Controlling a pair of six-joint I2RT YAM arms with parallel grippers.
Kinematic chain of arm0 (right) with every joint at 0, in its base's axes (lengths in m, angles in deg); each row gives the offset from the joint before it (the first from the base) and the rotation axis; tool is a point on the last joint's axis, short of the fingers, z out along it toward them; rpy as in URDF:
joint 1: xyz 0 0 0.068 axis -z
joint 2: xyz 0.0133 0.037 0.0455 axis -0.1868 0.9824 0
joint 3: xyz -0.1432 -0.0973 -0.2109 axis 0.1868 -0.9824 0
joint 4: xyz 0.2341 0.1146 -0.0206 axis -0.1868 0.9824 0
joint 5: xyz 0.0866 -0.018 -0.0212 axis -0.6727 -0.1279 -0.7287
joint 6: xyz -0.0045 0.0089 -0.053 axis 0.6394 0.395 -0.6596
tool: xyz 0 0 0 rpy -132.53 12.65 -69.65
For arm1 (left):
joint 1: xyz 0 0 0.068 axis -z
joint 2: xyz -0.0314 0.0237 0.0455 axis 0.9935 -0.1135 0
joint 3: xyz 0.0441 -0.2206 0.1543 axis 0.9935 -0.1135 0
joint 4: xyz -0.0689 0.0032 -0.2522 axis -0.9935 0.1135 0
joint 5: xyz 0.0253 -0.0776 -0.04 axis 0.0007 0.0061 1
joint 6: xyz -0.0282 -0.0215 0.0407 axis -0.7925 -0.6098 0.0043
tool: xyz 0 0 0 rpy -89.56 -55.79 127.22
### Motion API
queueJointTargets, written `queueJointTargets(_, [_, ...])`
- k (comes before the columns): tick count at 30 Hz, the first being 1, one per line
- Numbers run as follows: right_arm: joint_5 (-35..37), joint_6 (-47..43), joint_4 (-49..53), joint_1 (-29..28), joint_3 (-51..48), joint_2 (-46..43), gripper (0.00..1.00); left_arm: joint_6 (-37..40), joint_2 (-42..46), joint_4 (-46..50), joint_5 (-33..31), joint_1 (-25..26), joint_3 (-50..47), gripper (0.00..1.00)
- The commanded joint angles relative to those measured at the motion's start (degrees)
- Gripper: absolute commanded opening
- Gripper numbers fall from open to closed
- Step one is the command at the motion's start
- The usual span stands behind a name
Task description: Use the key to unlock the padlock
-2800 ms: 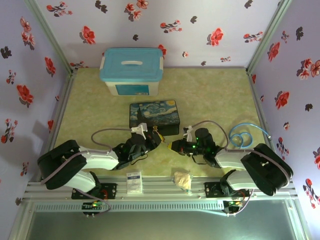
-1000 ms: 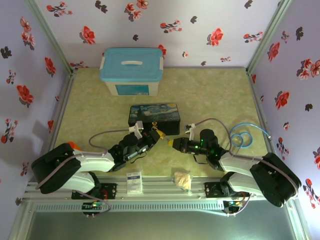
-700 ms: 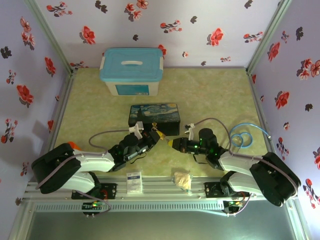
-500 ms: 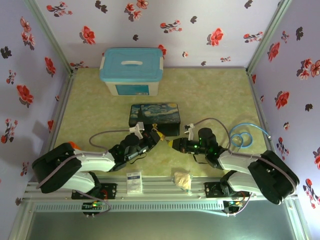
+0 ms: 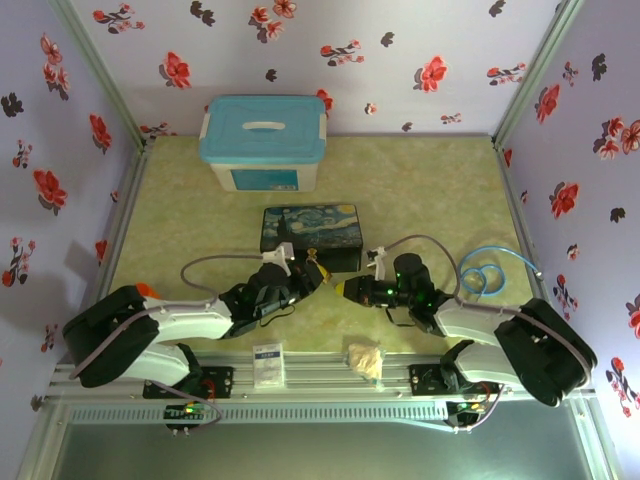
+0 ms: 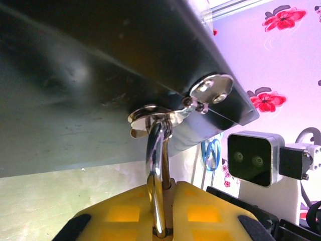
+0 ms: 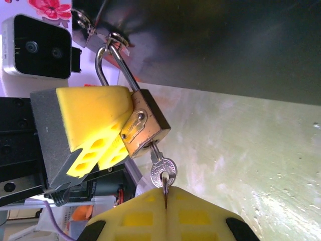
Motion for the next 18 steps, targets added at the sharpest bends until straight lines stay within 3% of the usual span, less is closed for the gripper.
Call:
queueJointTargets(1, [4.26, -2.50, 0.85, -0.57, 2.75, -1.56, 0.00, 1.34, -1.82, -3.77, 2.04, 1.13, 1.29, 0.00])
queueJointTargets(7, [5.97, 4.19, -8.99, -2.48, 3.48, 0.64, 0.00, 0.10, -4.69, -6.52, 2.16, 2.19, 1.12, 0.00])
queueJointTargets(13, [10.16, 5.97, -11.05, -5.40, 4.04, 2.13, 0.00, -1.67, -8.01, -11.63, 2.71, 2.58, 0.79, 0.00])
queueJointTargets(18, [10.63, 12.48, -15.83, -5.41, 3.56, 3.69, 0.00, -0.72, -8.52, -11.73, 1.64, 2.67, 0.21, 0.00])
